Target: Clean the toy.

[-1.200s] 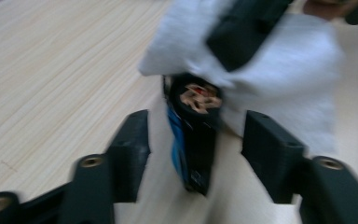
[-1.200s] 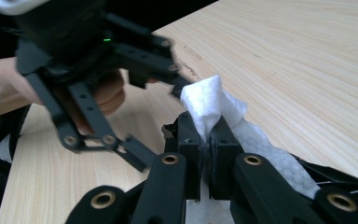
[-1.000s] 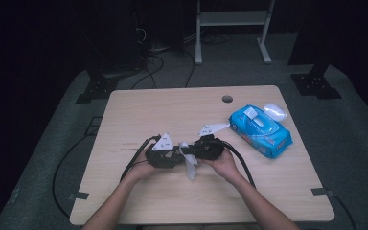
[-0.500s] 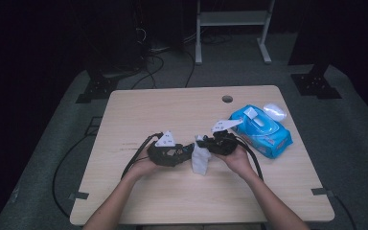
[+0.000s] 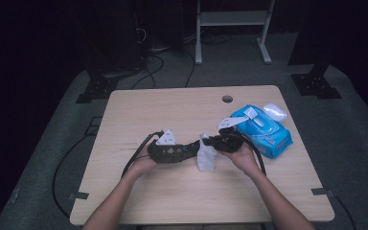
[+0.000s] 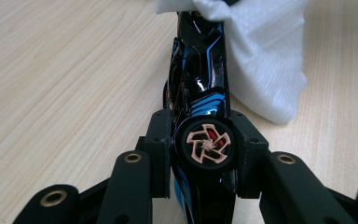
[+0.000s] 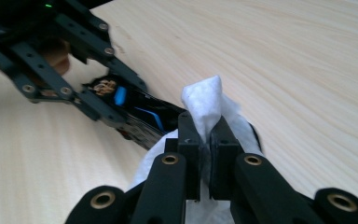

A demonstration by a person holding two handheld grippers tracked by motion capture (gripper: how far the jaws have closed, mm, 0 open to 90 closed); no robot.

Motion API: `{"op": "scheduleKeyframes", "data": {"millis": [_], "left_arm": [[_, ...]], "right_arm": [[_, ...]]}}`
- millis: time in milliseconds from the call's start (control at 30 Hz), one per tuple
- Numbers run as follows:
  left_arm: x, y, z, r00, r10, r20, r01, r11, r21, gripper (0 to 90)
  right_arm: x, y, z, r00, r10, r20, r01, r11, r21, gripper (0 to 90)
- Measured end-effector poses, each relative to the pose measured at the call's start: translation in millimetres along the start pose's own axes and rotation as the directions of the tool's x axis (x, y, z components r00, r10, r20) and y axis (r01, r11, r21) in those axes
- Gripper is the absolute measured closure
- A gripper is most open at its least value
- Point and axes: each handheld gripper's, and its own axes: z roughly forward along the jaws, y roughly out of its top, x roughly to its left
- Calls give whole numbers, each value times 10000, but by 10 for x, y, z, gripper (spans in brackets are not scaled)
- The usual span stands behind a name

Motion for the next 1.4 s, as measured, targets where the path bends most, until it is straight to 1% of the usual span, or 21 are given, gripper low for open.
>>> {"op": "scheduleKeyframes", "data": {"millis": [133, 200, 267, 300, 433, 500, 567, 633, 667, 733, 800, 867, 900, 967, 1033, 1067, 1167, 1233, 1267, 1333, 1400], "left_arm": [[-37, -35, -42, 9999, 98, 131, -97, 9999, -49, 645], [-47, -75, -90, 9998, 103, 159, -102, 9999, -69, 644], [-51, -107, -127, 9998, 92, 170, -91, 9999, -84, 645], [-51, -125, -146, 9998, 56, 173, -55, 9999, -104, 645], [-78, -188, -221, 9999, 44, 150, -41, 9999, -158, 645], [-99, -214, -261, 9998, 111, 166, -109, 9999, -124, 645], [-111, -234, -293, 9997, 88, 206, -86, 9999, -103, 645], [-117, -252, -320, 9998, 49, 203, -47, 9999, -93, 645], [-117, -262, -335, 9998, 29, 197, -27, 10000, -78, 645], [-115, -285, -365, 9998, -8, 204, 9, 10000, -63, 645], [-120, -292, -379, 9998, -3, 220, 4, 10000, -35, 644], [-119, -266, -368, 9996, 10, 277, -12, 10000, 84, 626], [-122, -237, -354, 9996, 40, 267, -45, 9998, 187, 556], [-142, -157, -314, 9995, 306, 99, -309, 9991, 299, 474], [-159, -63, -243, 9992, 386, 90, -390, 9980, 501, 394], [-161, -19, -208, 9988, 473, 101, -479, 9970, 603, 370], [-149, 105, -104, 9988, 476, 118, -484, 9954, 833, 357], [-141, 176, -34, 9987, 480, 147, -494, 9929, 1086, 357], [-139, 208, 2, 9982, 575, 167, -592, 9897, 1302, 357], [-132, 260, 78, 9982, 559, 228, -589, 9852, 1607, 361], [-117, 303, 141, 9978, 596, 287, -641, 9783, 1968, 367]], "right_arm": [[134, 39, 109, 9980, -134, -615, 133, 9999, -15, 852], [166, 44, 130, 9973, -262, -680, 265, 9996, 37, 852], [147, 37, 110, 9978, -266, -607, 271, 9996, 67, 852], [128, 29, 87, 9982, -301, -524, 306, 9995, 86, 852], [50, -6, -7, 9998, -156, -128, 158, 9997, 175, 852], [60, -7, -8, 9997, -218, -131, 221, 9994, 249, 852], [116, 13, 25, 9989, -293, -362, 298, 9995, 123, 852], [201, 42, 79, 9964, -319, -785, 319, 9995, -8, 852], [243, 52, 109, 9947, -420, -934, 417, 9991, -52, 852], [302, 52, 153, 9931, -562, -1030, 556, 9984, -95, 852], [292, 22, 157, 9935, -593, -974, 587, 9982, -91, 851], [243, -20, 120, 9941, -222, -1057, 195, 9994, -272, 851], [226, -34, 93, 9944, -159, -1047, 123, 9993, -352, 852], [202, -59, 23, 9948, -59, -1019, 10, 9988, -481, 852], [179, -81, -53, 9952, -9, -981, -51, 9981, -607, 852], [165, -94, -88, 9954, 35, -953, -105, 9973, -724, 852], [131, -132, -173, 9957, 173, -906, -250, 9961, -842, 852], [109, -172, -209, 9954, 301, -912, -383, 9952, -895, 851], [99, -193, -222, 9956, 316, -885, -397, 9951, -908, 851], [77, -232, -243, 9951, 427, -887, -509, 9944, -923, 851], [62, -264, -255, 9949, 502, -876, -588, 9934, -985, 851]]}}
